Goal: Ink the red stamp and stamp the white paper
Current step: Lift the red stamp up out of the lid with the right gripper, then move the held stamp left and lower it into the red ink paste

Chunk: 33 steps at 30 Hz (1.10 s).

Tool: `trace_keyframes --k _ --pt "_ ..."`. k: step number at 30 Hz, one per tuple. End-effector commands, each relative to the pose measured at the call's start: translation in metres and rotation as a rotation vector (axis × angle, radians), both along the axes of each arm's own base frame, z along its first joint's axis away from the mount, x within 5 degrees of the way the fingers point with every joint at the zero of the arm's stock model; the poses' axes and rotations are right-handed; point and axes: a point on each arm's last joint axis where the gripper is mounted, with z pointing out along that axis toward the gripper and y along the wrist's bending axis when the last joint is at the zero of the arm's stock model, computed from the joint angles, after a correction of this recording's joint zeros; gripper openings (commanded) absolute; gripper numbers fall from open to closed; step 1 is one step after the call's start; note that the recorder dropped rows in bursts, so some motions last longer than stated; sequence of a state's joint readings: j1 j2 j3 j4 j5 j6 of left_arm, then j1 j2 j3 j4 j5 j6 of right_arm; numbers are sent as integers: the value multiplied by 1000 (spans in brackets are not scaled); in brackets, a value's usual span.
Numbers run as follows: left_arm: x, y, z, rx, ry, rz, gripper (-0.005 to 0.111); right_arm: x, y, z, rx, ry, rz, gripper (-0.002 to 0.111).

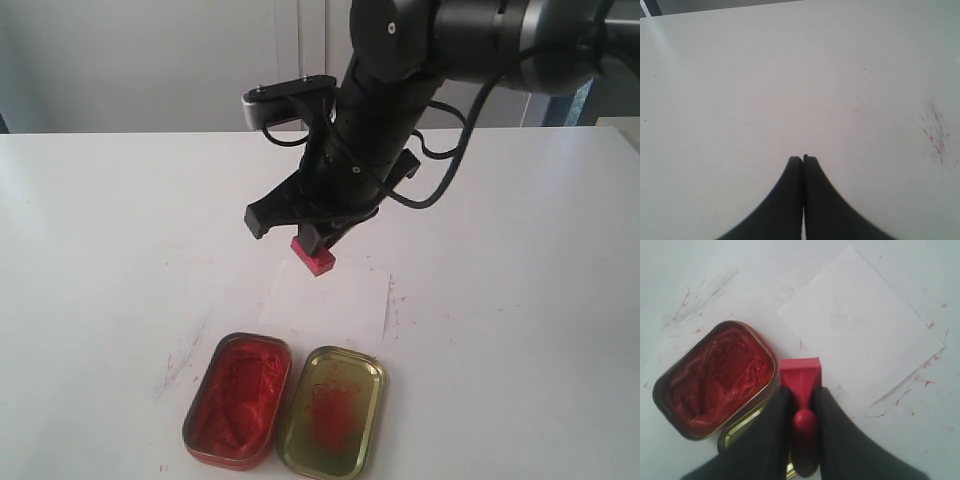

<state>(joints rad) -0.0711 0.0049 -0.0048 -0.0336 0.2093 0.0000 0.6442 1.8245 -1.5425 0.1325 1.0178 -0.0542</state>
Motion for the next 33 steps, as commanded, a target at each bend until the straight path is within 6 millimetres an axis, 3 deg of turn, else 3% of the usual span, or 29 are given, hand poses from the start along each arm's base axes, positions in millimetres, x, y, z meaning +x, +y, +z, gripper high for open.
trace_keyframes --k 1,13,22,33 --pt "0 0 -1 1 -3 1 0 -3 11 -1 -2 0 45 0" --pt "0 0 -1 1 -3 1 0 -22 42 -16 -21 9 139 0" --pt "0 0 -1 1 -3 1 0 -34 65 -45 -81 51 208 0" --pt "0 0 -1 1 -3 1 0 -36 78 -78 -137 93 191 0"
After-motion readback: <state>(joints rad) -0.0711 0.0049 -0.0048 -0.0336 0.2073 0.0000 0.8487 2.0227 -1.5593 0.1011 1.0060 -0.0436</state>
